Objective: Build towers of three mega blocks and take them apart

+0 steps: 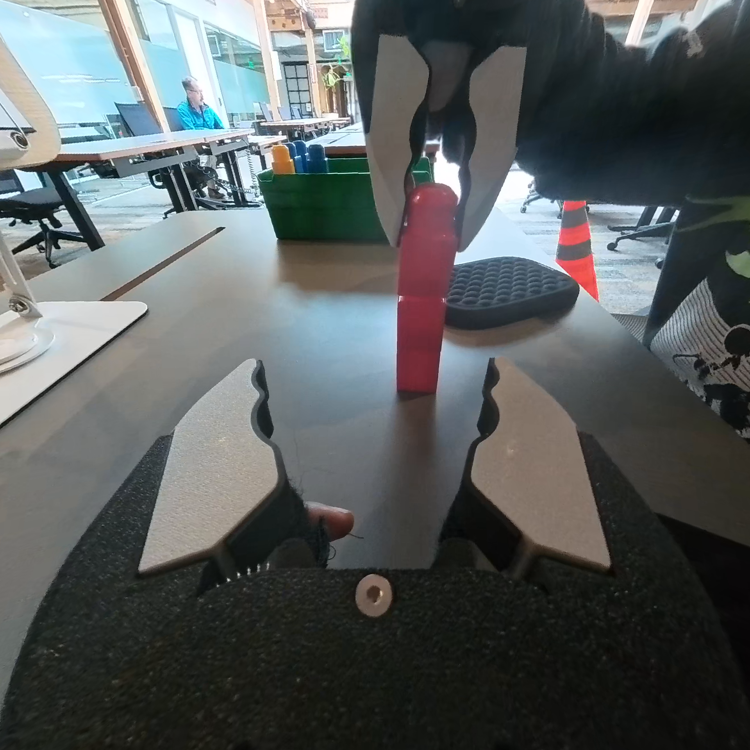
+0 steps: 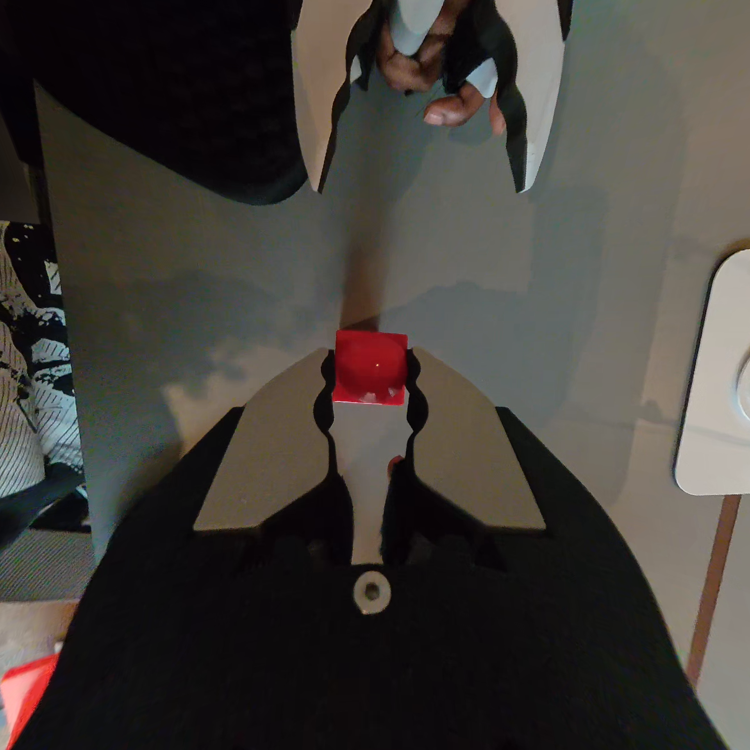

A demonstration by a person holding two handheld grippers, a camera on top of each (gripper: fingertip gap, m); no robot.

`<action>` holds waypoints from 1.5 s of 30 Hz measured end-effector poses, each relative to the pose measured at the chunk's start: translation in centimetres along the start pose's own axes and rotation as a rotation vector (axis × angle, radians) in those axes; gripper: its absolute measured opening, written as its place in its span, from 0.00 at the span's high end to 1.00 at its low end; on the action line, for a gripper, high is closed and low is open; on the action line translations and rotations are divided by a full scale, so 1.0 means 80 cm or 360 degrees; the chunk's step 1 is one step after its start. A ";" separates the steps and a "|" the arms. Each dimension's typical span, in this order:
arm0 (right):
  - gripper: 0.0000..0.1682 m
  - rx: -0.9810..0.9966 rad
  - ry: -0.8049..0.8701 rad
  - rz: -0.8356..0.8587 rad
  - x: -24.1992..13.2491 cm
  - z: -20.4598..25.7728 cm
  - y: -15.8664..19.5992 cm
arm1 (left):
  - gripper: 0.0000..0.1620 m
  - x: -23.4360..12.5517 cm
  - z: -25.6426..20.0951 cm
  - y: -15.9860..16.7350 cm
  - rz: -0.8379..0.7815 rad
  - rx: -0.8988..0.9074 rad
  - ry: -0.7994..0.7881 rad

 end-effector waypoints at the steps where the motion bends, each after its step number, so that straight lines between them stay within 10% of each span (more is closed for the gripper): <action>1: 0.80 0.0012 0.0004 -0.0042 0.001 0.000 0.003 | 0.38 0.000 0.000 0.000 -0.0001 -0.0002 0.0001; 17: 0.81 0.0177 -0.0033 -0.0618 0.021 0.000 0.047 | 0.38 0.000 0.001 0.000 0.0001 -0.0018 0.0000; 45: 0.81 0.0032 -0.0019 -0.0194 0.010 -0.003 0.020 | 0.40 0.000 0.001 0.000 0.0004 -0.0014 -0.0006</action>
Point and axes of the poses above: each gripper's, where its closed fingertips meet, x out along the fingers, y out of its underside, z = x × y across the jaws, the point moved 10 cm from there along -x, back along the fingers, and after that the axes turned 10 degrees about z, right-handed, at the moved point
